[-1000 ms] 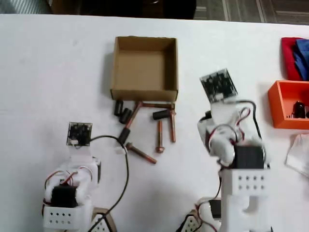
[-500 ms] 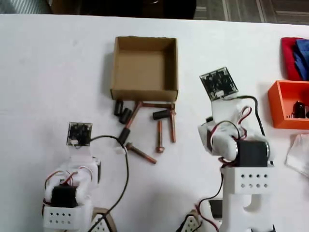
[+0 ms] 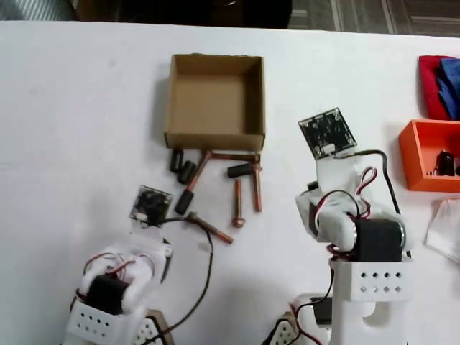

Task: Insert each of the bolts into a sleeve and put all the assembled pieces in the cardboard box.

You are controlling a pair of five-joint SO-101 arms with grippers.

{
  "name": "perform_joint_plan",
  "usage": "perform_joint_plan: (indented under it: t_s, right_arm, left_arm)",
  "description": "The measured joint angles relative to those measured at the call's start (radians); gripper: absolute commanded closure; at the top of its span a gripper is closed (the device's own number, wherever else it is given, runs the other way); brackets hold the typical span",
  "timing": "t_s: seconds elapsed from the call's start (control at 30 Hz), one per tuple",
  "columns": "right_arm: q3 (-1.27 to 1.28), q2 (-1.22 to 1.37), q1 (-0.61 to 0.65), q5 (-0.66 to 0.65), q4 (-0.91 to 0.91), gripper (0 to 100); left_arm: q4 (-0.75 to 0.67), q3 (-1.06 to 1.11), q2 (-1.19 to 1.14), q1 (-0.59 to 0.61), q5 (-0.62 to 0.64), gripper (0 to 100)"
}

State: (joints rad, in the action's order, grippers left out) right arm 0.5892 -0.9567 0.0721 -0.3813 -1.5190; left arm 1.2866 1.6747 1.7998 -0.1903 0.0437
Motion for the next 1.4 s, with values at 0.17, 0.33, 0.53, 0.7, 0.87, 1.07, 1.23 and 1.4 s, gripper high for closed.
perform_joint_plan:
  t_s: [0.17,0.33,0.53,0.7,0.87,1.07,1.23,1.4]
  right_arm:
    - [0.0,0.0,0.0,0.0,0.0,97.8]
    - [0.0,0.0,0.0,0.0,0.0,97.8]
    - [0.0,0.0,0.0,0.0,0.0,97.8]
    - [0.0,0.0,0.0,0.0,0.0,97.8]
    - [0.0,0.0,0.0,0.0,0.0,97.8]
    - [0.0,0.0,0.0,-0.002,-0.023,97.8]
    - [0.0,0.0,-0.003,-0.002,-0.046,97.8]
    - [0.0,0.0,-0.012,-0.002,-0.046,97.8]
  left_arm:
    - [0.0,0.0,0.0,-0.104,-0.021,97]
    - [-0.057,0.0,0.0,0.02,-0.316,97]
    - [-0.423,0.0,0.0,0.522,-0.988,97]
    - [-0.721,0.0,0.0,0.844,-1.088,97]
    - [-0.792,-0.072,-0.002,0.979,-0.667,97]
    - [-0.787,-0.353,-0.011,0.885,-0.284,97]
    - [-0.769,-0.454,-0.226,0.646,-0.331,92]
    - [-0.606,-0.566,-0.574,0.549,-0.523,82]
